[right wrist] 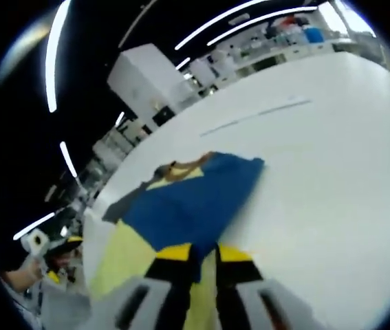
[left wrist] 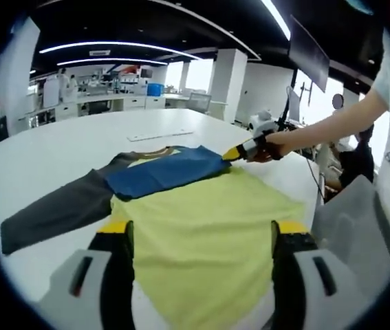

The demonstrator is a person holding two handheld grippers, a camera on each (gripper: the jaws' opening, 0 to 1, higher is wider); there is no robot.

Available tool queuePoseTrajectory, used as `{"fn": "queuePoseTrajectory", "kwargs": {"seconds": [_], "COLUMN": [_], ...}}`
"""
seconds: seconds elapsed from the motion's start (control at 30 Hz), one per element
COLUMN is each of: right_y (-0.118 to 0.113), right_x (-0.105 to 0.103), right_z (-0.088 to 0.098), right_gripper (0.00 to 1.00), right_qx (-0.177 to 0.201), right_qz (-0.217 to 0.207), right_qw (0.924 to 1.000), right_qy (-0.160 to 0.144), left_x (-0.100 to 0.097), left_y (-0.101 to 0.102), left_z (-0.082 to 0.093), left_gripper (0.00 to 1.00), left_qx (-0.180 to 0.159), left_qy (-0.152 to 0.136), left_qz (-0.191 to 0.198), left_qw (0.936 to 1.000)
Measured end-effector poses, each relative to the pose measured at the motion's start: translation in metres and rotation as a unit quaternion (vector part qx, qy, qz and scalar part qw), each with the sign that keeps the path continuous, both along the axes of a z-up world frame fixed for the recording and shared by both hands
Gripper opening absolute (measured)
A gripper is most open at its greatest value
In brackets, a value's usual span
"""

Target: Fold the garment on the visible template until the final outline fits inside the template.

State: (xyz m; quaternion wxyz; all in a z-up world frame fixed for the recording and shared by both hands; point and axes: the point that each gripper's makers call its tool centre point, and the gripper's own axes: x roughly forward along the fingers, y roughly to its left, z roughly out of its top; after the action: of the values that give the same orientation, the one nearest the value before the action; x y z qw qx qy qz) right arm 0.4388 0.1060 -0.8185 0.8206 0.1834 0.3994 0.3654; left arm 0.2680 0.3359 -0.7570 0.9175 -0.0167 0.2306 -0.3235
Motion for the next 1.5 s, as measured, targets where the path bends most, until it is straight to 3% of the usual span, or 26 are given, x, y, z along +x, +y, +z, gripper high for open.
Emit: {"fn": "queuePoseTrajectory", "kwargs": {"seconds": [0.13, 0.27, 0.6, 0.87, 1.17, 1.27, 1.5], "right_y": [-0.001, -0.005, -0.024, -0.033, -0.031, -0.028, -0.024], "right_x": [0.007, 0.008, 0.016, 0.026, 0.023, 0.018, 0.004], "right_z": [-0.001, -0.005, -0.019, -0.019, -0.018, -0.011, 0.0], "right_gripper": [0.0, 0.0, 0.0, 0.0, 0.0, 0.1, 0.55], "right_qx": [0.008, -0.009, -0.053, -0.058, -0.049, -0.037, -0.047], "right_qz": [-0.002, -0.001, -0.012, -0.023, -0.026, -0.019, 0.03], "right_qw": [1.0, 1.0, 0.9985, 0.998, 0.9984, 0.9987, 0.9953], "right_qy": [0.005, -0.004, -0.009, -0.014, -0.012, -0.028, -0.08], "left_x": [0.006, 0.01, 0.004, -0.002, -0.004, -0.005, -0.002], "left_y": [0.009, 0.012, -0.001, -0.008, -0.017, -0.022, -0.016], "left_z": [-0.007, -0.011, -0.007, -0.004, 0.001, 0.004, 0.006], "left_gripper": [0.79, 0.79, 0.79, 0.79, 0.79, 0.79, 0.8], "left_qx": [-0.001, -0.002, 0.004, 0.006, 0.005, 0.004, 0.002], "left_qy": [0.003, 0.004, 0.008, 0.012, 0.012, 0.012, 0.01], "left_qz": [-0.002, -0.006, -0.007, -0.002, -0.004, -0.007, -0.008], "left_qw": [1.0, 1.0, 0.9999, 0.9999, 0.9999, 0.9999, 0.9999]}}
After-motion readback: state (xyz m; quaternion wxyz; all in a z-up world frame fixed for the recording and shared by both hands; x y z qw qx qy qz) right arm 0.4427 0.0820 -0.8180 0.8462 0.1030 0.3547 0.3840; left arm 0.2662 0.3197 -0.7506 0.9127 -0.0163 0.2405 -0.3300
